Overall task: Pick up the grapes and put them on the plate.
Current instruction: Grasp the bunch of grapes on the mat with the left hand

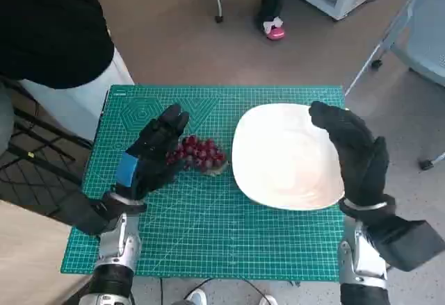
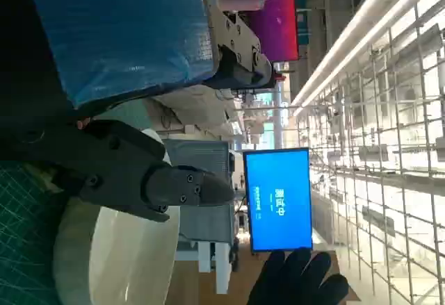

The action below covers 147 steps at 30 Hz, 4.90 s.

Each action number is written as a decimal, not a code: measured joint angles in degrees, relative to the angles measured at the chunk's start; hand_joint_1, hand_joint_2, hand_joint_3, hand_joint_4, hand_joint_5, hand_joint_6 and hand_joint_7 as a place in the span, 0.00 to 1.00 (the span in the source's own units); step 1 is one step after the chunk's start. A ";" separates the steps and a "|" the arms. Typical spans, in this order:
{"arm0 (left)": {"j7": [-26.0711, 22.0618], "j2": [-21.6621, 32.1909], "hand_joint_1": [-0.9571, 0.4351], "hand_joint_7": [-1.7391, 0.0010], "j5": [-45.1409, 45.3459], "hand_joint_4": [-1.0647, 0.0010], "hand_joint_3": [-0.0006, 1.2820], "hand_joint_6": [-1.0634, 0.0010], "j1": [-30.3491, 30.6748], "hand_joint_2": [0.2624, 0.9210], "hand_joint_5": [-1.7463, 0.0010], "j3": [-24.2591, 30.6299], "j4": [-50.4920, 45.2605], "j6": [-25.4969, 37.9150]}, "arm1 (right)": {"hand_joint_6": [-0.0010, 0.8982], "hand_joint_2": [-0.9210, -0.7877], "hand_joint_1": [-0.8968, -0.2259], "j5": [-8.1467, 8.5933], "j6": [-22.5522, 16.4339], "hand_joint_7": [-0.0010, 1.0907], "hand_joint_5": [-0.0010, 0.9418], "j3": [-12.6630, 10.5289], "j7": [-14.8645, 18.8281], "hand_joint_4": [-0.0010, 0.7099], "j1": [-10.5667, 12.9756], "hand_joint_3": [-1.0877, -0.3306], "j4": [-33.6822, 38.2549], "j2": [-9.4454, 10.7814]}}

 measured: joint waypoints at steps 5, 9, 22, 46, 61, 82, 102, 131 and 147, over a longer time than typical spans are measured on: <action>-0.02 0.00 0.43 1.00 -0.01 0.73 0.20 0.59 0.17 1.00 1.00 -0.01 -0.05 0.04 | 0.01 0.00 0.40 0.00 -0.02 0.44 0.00 0.00 0.00 0.53 0.03 0.27 0.00 0.02; -0.10 0.00 0.43 1.00 -0.02 0.73 0.20 0.59 0.43 1.00 1.00 -0.03 -0.43 0.16 | 0.01 0.00 0.40 -0.02 -0.09 0.44 0.00 0.03 0.00 0.53 0.07 0.27 0.00 0.05; -0.51 0.01 0.43 1.00 -0.09 0.72 0.20 0.59 0.81 1.00 1.00 -0.02 -0.73 0.59 | 0.02 0.00 0.40 -0.01 -0.21 0.43 0.00 0.14 0.01 0.53 0.37 0.28 0.00 0.23; -0.95 0.01 0.43 1.00 -0.44 0.71 0.20 0.59 0.96 1.00 1.00 -0.04 -1.84 2.91 | 0.02 0.00 0.40 0.10 -0.14 0.43 0.00 0.13 0.02 0.53 0.92 0.27 -0.16 0.19; 10.12 5.66 0.43 1.00 19.86 0.98 0.01 0.86 0.91 0.84 1.00 -4.23 -3.49 -0.20 | 0.02 0.00 0.41 0.18 0.37 0.42 0.00 0.15 0.04 0.53 0.89 0.28 -0.97 -0.05; 11.00 13.50 0.71 0.99 61.64 0.98 0.00 0.78 -6.79 0.73 1.00 -21.30 -22.81 38.98 | 0.02 0.00 0.38 0.18 0.48 0.42 0.00 0.21 0.21 0.53 0.27 0.28 -1.10 -0.80; 6.98 11.76 0.73 1.00 66.78 0.98 0.01 0.77 -19.96 0.78 1.00 -34.21 -9.65 50.10 | 0.02 0.00 0.38 0.02 0.44 0.43 0.00 -0.02 0.23 0.54 0.09 0.28 -1.06 -0.84; 13.29 8.95 0.68 1.00 63.64 0.97 0.01 0.77 -27.24 0.79 1.00 -37.76 11.93 48.28 | 0.02 0.00 0.39 -0.93 -0.20 0.43 0.00 -0.05 0.01 0.54 0.14 0.27 -0.50 -0.56; 17.00 6.24 0.70 0.99 60.49 0.91 0.01 0.72 -33.46 0.79 0.99 -38.46 25.83 44.06 | 0.02 0.00 0.40 -0.84 -0.11 0.43 0.00 0.00 0.02 0.53 0.18 0.27 -0.34 -0.45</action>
